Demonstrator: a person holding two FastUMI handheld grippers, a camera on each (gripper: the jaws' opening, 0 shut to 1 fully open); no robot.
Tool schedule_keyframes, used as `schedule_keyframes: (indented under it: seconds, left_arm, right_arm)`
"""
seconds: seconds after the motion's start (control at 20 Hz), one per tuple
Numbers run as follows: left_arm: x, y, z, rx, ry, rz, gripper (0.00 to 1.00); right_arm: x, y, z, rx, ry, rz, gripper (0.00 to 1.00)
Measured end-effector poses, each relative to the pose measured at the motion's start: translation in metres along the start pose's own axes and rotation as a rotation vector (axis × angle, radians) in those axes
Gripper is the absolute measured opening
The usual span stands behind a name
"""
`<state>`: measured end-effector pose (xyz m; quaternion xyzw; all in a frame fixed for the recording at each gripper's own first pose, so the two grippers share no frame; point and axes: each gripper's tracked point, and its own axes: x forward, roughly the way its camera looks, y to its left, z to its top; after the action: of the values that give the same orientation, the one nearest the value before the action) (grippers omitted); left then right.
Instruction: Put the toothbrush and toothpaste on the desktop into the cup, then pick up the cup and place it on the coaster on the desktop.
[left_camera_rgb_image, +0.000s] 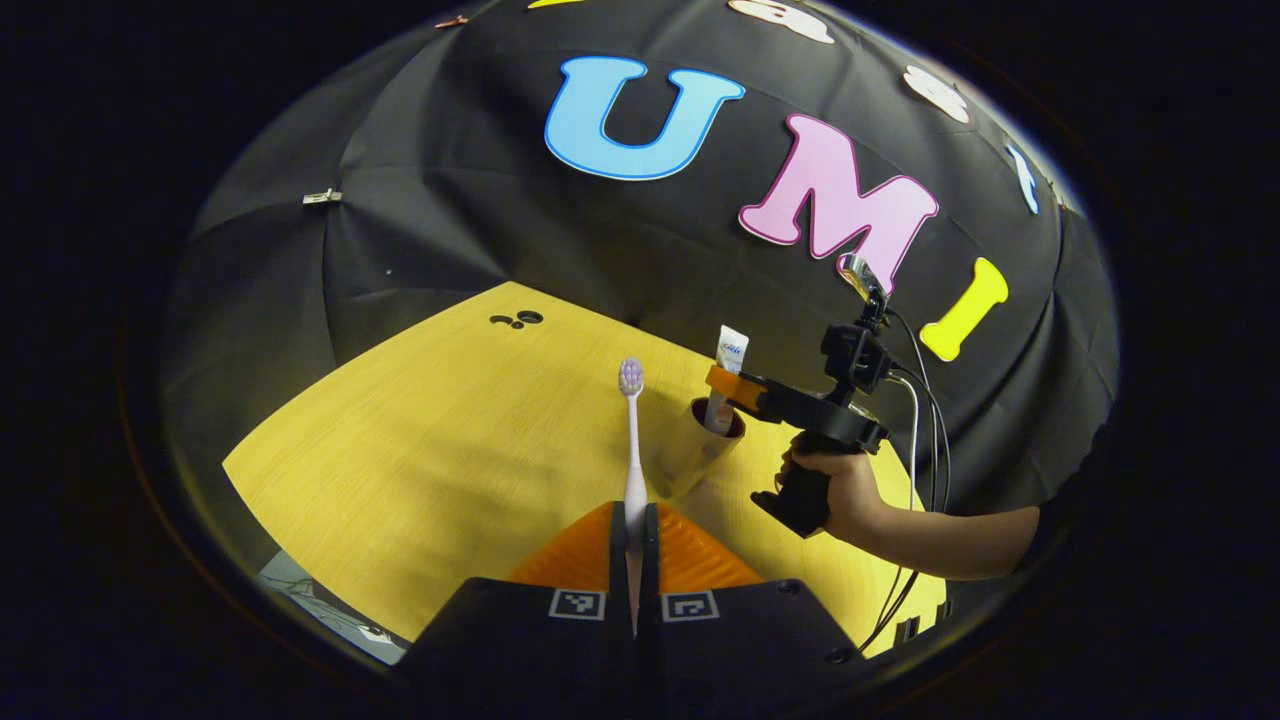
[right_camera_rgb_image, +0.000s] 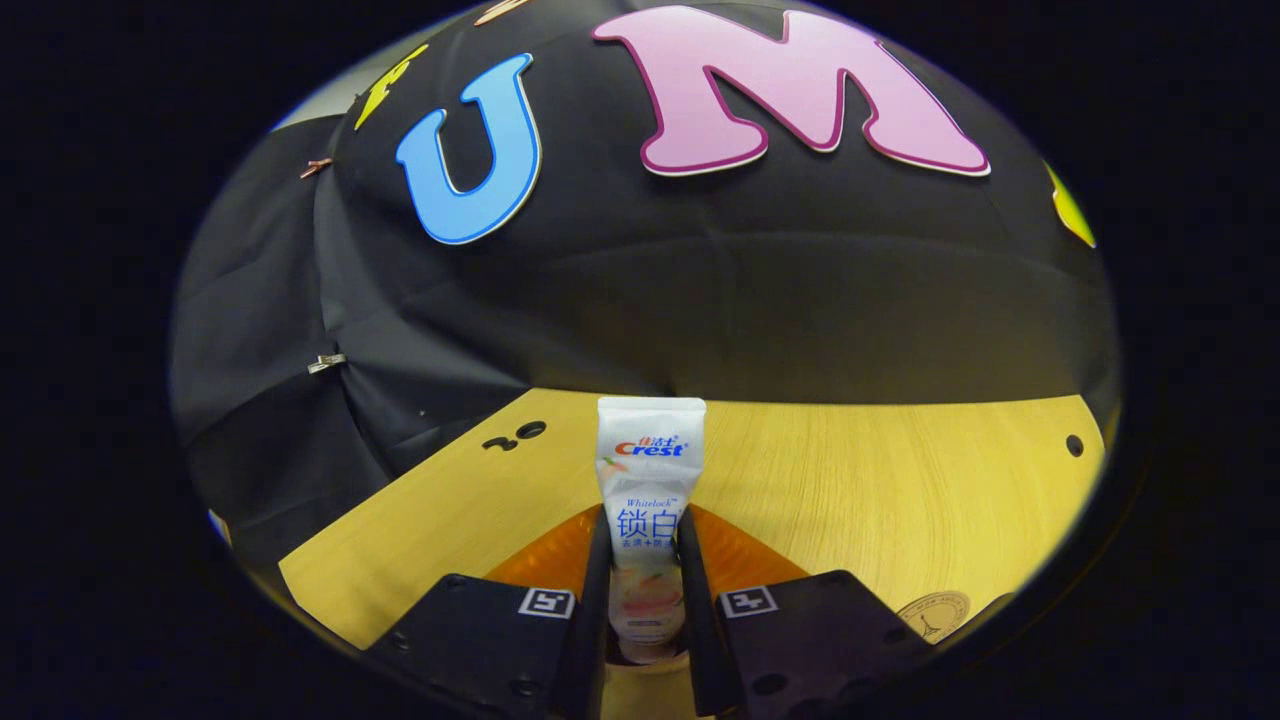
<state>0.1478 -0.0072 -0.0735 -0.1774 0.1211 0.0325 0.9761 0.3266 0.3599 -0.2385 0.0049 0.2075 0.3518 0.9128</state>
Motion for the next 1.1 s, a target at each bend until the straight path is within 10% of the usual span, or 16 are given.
schedule_keyframes:
  seconds: [0.35,1.1]
  left_arm:
    - [0.002,-0.012,-0.005,-0.003,-0.005,-0.019,0.06]
    - [0.082,-0.137,0.084,0.13,-0.167,-0.288,0.06]
  right_arm:
    - [-0.036,0.011,0.012,0.003,-0.004,0.053,0.97]
    - [-0.16,-0.111,0.018,0.093,-0.021,-0.154,0.98]
